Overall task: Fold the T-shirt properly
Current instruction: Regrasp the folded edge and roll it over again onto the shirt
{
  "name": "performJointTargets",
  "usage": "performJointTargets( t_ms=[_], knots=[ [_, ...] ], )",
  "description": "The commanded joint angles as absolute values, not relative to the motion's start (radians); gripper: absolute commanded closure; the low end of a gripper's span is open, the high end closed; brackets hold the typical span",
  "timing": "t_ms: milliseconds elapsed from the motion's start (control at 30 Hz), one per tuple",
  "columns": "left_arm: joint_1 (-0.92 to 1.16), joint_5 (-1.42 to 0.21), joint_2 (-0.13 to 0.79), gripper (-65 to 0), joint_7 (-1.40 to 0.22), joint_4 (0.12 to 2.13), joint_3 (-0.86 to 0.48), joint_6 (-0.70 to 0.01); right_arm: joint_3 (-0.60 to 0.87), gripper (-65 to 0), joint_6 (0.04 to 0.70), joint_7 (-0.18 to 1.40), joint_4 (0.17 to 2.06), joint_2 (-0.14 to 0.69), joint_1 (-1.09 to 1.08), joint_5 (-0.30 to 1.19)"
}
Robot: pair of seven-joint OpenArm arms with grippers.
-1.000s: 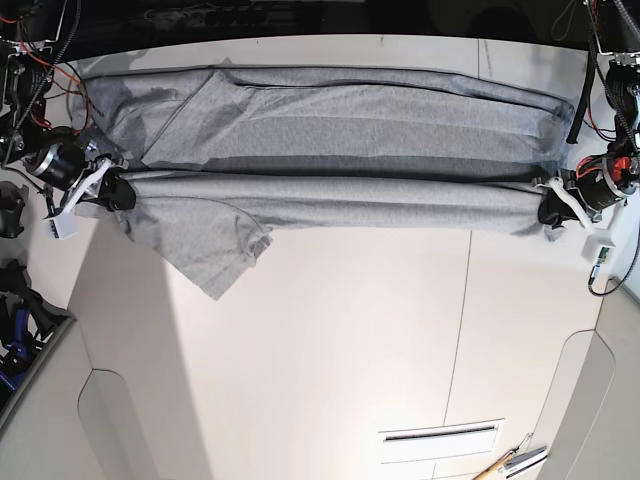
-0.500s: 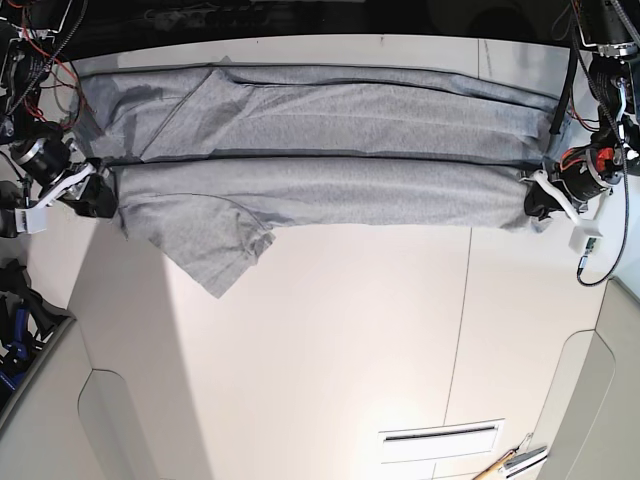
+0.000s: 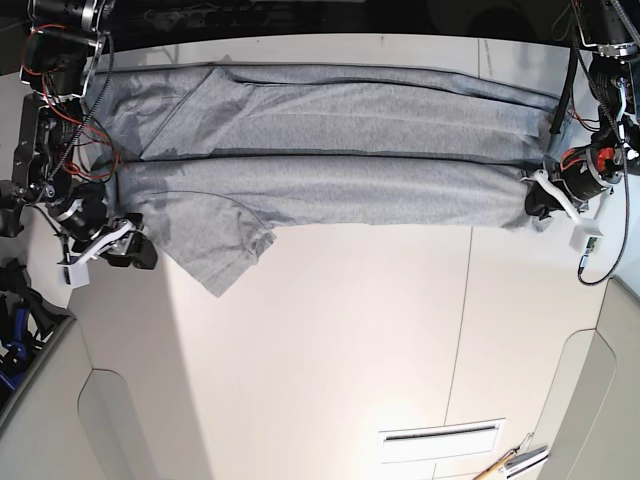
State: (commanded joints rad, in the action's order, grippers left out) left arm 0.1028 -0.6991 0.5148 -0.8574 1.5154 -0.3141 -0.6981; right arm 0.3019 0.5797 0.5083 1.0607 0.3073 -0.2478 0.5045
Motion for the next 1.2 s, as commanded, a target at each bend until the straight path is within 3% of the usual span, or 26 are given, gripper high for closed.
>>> performJointTargets(
  t_ms=[233, 400, 433, 533, 567, 733, 933, 1200],
  knots=[
    [0.103, -0.699, 0.515, 0.0, -0.857, 1.515, -0.314, -0.698, 0.134, -34.5, 0.581, 0.517, 1.037, 0.270, -0.260, 0.505],
    [0.103, -0.699, 0.515, 0.0, -0.857, 1.515, -0.314, -0.698, 0.123, -33.7, 0.583, 0.524, 1.056, 0.233, -0.260, 0.504],
    [0.103, -0.699, 0.515, 0.0, -0.857, 1.515, -0.314, -0.698, 0.123, -29.3, 0.583, 0.525, 1.065, 0.229, -0.260, 0.504],
    [0.102, -0.715, 0.515, 0.0, -0.856, 1.515, -0.315, -0.698, 0.123, -4.8, 0.583, 0.528, 1.098, 0.230, -0.260, 0.504],
    [0.102, -0.727, 0.515, 0.0, -0.856, 1.515, -0.315, -0.698, 0.123, 0.0, 0.583, 0.536, 1.112, 0.229, -0.260, 0.504],
    [0.102, -0.795, 0.516, 0.0, -0.897, 1.544, -0.328, -0.698, 0.153, 0.0, 0.581, 0.718, 1.270, 0.230, -0.244, 0.538],
    [0.111, -0.910, 0.516, 0.0, -1.064, 1.679, -0.420, -0.698, 0.307, 0.0, 0.585, 0.832, 1.535, 0.233, -0.111, 0.662],
    [0.275, -1.079, 0.516, 0.0, -1.143, 1.750, -0.597, -0.698, 0.482, 0.0, 0.591, 0.873, 1.667, 0.233, 0.121, 0.811]
  ],
)
